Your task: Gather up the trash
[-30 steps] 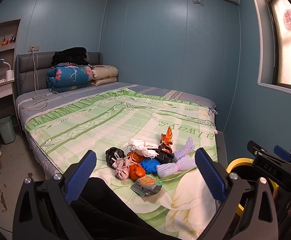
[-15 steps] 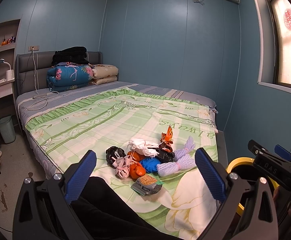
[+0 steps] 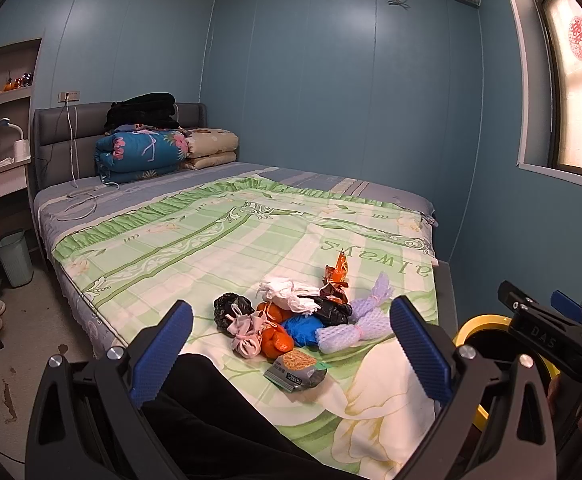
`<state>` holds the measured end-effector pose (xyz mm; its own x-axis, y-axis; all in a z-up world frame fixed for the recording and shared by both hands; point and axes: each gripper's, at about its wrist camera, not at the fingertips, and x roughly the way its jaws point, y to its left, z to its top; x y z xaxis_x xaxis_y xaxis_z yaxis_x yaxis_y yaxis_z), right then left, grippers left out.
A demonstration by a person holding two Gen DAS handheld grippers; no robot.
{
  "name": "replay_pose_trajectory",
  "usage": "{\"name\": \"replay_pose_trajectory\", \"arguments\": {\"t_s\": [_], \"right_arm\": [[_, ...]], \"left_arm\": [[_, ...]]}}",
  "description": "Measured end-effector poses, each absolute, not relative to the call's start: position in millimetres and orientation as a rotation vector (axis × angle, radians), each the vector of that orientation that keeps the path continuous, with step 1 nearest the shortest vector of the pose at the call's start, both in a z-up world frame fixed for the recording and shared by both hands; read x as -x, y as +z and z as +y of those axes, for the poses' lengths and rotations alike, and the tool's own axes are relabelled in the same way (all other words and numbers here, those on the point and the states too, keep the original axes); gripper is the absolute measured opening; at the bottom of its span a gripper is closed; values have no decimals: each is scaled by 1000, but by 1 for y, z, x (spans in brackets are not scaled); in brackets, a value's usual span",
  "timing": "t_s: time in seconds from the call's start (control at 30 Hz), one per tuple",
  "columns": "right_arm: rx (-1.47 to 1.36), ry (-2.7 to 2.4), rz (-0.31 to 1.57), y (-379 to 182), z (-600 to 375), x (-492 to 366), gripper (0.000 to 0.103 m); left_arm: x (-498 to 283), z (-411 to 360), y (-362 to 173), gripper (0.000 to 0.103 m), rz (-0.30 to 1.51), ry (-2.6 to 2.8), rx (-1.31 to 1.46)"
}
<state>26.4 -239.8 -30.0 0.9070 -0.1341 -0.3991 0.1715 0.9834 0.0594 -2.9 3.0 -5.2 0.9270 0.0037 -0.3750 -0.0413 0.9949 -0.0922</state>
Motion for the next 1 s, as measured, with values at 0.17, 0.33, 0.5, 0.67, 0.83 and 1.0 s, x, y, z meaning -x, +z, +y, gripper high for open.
{"name": "replay_pose_trajectory", "arguments": {"t_s": [0.17,0.33,0.5,0.67,0.83,1.0], "right_arm": [[-96,-158,410,-30,-240,-26,95],[-97,-160,412,-31,-239,-26,95],[-97,-160,415,-32,-238,-25,95],[-97,-161,414,-31,-237,-25,95],[-97,-161,416,-31,-237,-25,95],[-97,-161,418,-31,-237,-26,95]], "left_arm": [[2,3,-5,95,384,23,99],[2,3,-4,95,385,23,98],[2,3,-4,95,387,24,99],[2,4,-3,95,386,25,97],[2,4,-3,95,387,25,98],[2,4,-3,95,388,25,96]]}}
